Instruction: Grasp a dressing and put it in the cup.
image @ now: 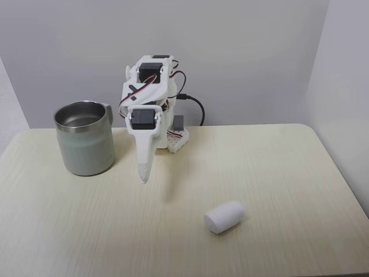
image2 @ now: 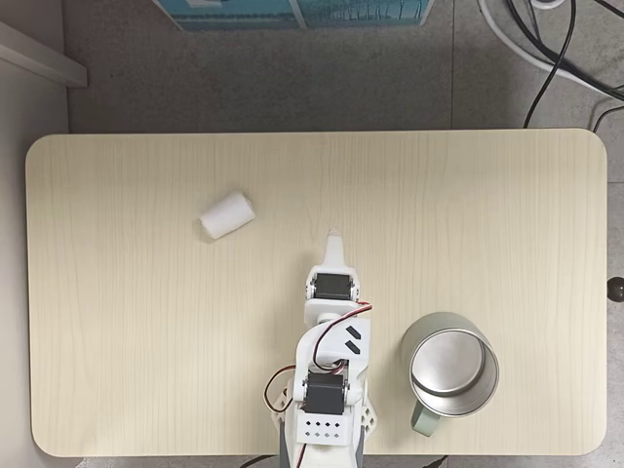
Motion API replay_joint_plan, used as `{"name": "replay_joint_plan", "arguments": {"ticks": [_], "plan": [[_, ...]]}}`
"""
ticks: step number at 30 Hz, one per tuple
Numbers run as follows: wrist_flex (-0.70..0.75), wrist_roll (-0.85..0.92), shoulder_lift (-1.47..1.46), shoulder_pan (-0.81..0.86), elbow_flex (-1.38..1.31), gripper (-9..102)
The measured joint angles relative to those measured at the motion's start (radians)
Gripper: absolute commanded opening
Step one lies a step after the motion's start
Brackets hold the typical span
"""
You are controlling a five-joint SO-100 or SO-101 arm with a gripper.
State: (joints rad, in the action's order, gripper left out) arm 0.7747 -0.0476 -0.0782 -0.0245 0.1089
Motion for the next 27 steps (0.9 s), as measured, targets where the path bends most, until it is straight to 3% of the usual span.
{"name": "replay_joint_plan", "arguments": {"ticks": [18,27], "plan": [[0.021,0.018,0.0,-0.021,0.0,0],[0.143,0.017,-0.003,-0.041,0.173,0]]}}
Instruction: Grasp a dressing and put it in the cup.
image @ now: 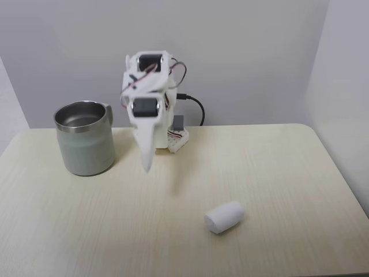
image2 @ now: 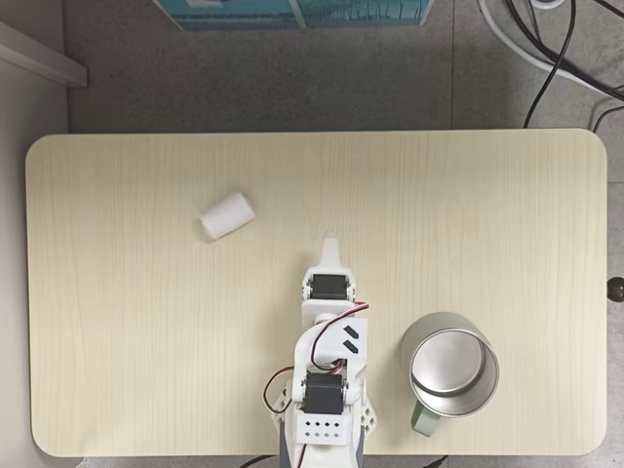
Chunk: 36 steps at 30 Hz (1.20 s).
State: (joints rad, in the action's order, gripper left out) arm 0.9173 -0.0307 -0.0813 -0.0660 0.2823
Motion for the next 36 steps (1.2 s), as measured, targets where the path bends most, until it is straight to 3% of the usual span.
{"name": "replay_joint_plan", "arguments": {"ticks": [10,19,27,36], "plan": [[0.054,0.0,0.31,-0.114,0.403,0],[0.259,0.038,0.719,-0.273,0.79,10],[0.379,0.075,1.046,-0.367,0.942,17],[0.325,0.094,1.382,-0.482,0.959,23]]}}
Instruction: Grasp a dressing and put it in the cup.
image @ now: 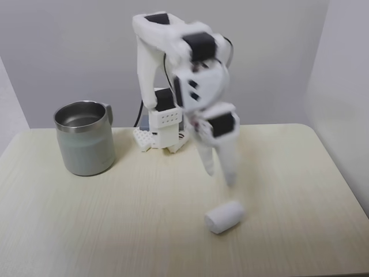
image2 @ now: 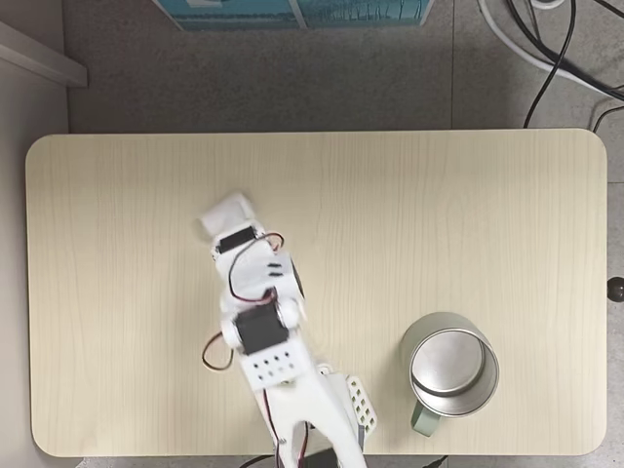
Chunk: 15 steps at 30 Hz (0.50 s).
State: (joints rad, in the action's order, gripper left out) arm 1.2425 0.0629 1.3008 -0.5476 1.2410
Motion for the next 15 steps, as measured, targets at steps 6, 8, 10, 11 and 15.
{"name": "replay_joint_plan", "arguments": {"ticks": [6,8,10,11,15], "plan": [[-0.114,-0.002,0.193,-0.021,0.0,24],[-0.14,-0.002,0.261,-0.031,0.0,24],[-0.163,-0.002,0.318,-0.021,0.0,24],[-0.172,-0.002,0.344,-0.021,0.0,24],[-0.195,-0.002,0.419,-0.035,0.0,23]]}}
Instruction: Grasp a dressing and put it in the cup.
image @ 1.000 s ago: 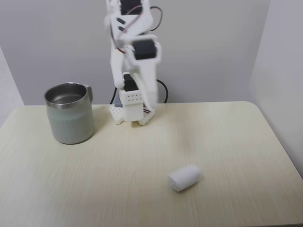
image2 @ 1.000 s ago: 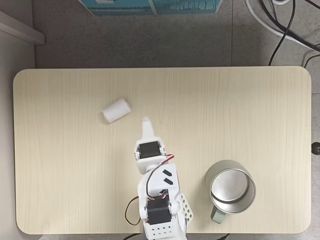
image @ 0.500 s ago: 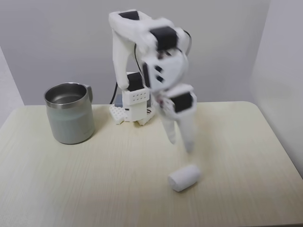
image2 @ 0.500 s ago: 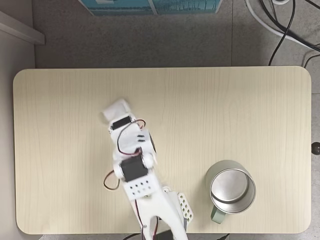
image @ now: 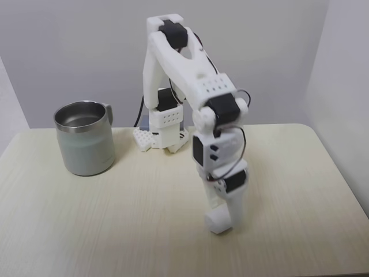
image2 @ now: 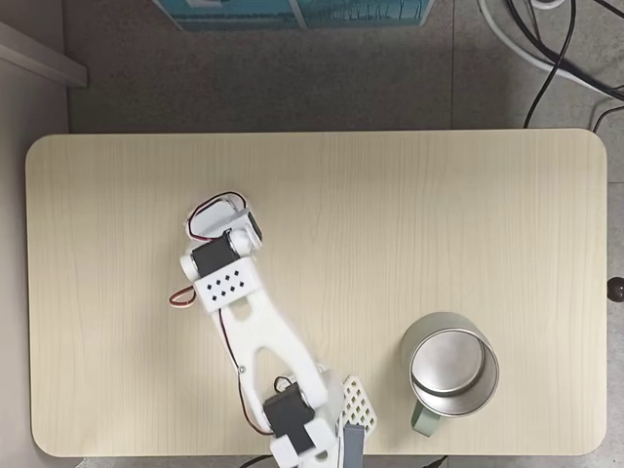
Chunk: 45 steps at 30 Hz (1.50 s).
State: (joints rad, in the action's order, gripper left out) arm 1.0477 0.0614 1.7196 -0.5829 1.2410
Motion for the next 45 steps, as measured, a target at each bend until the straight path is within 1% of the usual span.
{"name": "replay_joint_plan", "arguments": {"ticks": [2,4,7,8,19,25,31,35,40,45], "plan": [[-0.003,0.0,0.005,0.009,0.0,22],[-0.003,0.0,0.005,0.011,0.0,19],[-0.009,0.0,0.005,0.005,0.0,3],[-0.014,-0.002,0.005,0.003,0.0,0],[-0.014,-0.031,-0.014,0.002,0.002,0],[0.11,-0.051,-0.213,0.021,0.006,0],[0.314,-0.038,-0.436,0.126,0.152,0],[0.41,-0.008,-0.537,0.218,0.238,0],[0.469,0.025,-0.614,0.365,0.279,0],[0.512,0.026,-0.661,0.583,0.296,0]]}}
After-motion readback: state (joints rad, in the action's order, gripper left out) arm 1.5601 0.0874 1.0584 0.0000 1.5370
